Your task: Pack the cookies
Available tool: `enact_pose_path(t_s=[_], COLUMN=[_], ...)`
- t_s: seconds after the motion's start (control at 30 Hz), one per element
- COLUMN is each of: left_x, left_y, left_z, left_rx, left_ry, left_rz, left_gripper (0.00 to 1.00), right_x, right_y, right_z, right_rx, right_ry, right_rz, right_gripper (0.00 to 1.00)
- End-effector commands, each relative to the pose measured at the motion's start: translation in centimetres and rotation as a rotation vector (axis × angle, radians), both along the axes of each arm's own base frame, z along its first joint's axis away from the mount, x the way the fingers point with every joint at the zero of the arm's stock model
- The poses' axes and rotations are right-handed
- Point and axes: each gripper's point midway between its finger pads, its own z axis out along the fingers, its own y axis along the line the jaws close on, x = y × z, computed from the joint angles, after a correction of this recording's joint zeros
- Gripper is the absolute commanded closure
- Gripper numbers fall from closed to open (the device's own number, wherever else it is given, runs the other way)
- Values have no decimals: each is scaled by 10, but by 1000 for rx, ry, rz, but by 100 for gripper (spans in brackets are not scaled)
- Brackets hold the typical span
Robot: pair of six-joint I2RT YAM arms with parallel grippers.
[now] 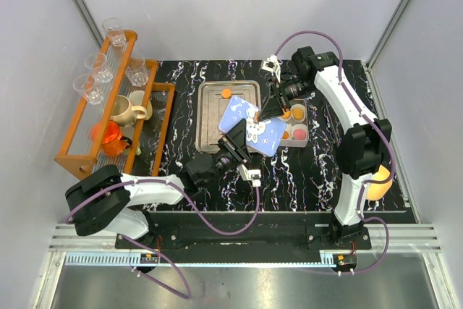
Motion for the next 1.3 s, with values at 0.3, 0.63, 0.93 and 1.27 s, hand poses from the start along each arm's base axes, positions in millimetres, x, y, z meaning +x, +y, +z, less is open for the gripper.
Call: enact_pose_path(t_s=[0.3, 0.63, 0.93, 1.27], left_x=[6, 35, 64, 103], left_y=[9, 37, 65, 101], left_z=[32, 13, 25, 52], left_rx=[-62, -96, -294, -696], left_ry=[-64, 119, 483, 1015], left_rz=[45, 212, 430, 664], left_gripper=[52, 17, 12, 12], right_x=[-48, -8, 33, 92], right_y=[-17, -37, -54, -84], right_z=[22, 47, 54, 37], right_rx=[-50, 4, 39, 100], right_ry=[193, 184, 224, 273], right_rz=[7, -124, -248, -523], right_gripper=[98, 100, 100, 99])
